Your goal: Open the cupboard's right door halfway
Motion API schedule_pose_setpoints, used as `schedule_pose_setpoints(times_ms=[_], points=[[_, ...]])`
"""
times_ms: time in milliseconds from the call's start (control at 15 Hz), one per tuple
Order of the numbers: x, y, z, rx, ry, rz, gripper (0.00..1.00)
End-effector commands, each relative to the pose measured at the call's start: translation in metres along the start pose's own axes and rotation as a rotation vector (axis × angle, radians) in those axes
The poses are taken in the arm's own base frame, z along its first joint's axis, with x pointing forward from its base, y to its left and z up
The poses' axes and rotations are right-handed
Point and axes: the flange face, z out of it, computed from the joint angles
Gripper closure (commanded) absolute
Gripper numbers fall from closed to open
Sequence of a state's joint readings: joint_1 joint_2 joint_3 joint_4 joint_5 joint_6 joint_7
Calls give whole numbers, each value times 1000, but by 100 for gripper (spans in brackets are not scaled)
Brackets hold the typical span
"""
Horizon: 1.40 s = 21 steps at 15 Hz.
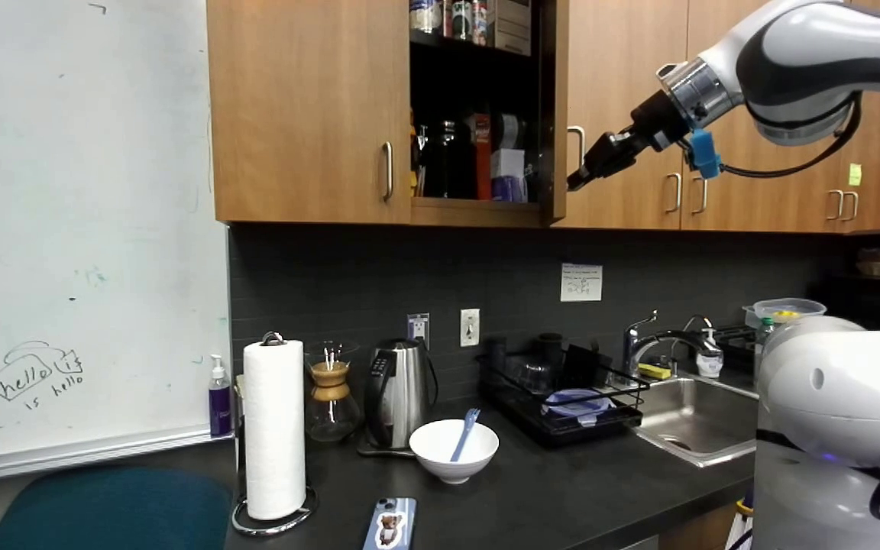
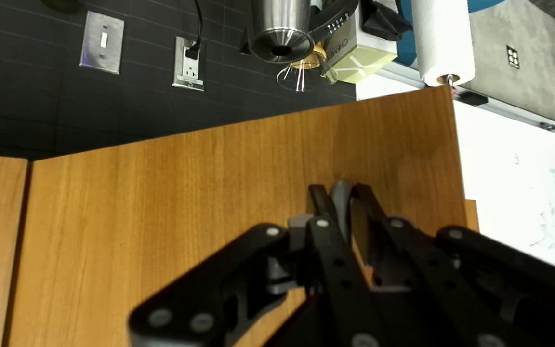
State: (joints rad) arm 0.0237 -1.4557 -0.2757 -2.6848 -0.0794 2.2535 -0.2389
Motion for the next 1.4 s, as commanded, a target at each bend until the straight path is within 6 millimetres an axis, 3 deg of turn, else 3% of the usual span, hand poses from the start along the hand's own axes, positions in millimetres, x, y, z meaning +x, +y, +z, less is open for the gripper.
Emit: schedule_pose_setpoints(times_ms=[0,267,467,1333], points=[[-23,-10,-28,-127,-52,-70,96],[-22,-7,-30,-124,-48,-66,96],[-17,-19,-33,-89,-31,-112,96],[-25,-27,-41,-36,-62,-140,96]])
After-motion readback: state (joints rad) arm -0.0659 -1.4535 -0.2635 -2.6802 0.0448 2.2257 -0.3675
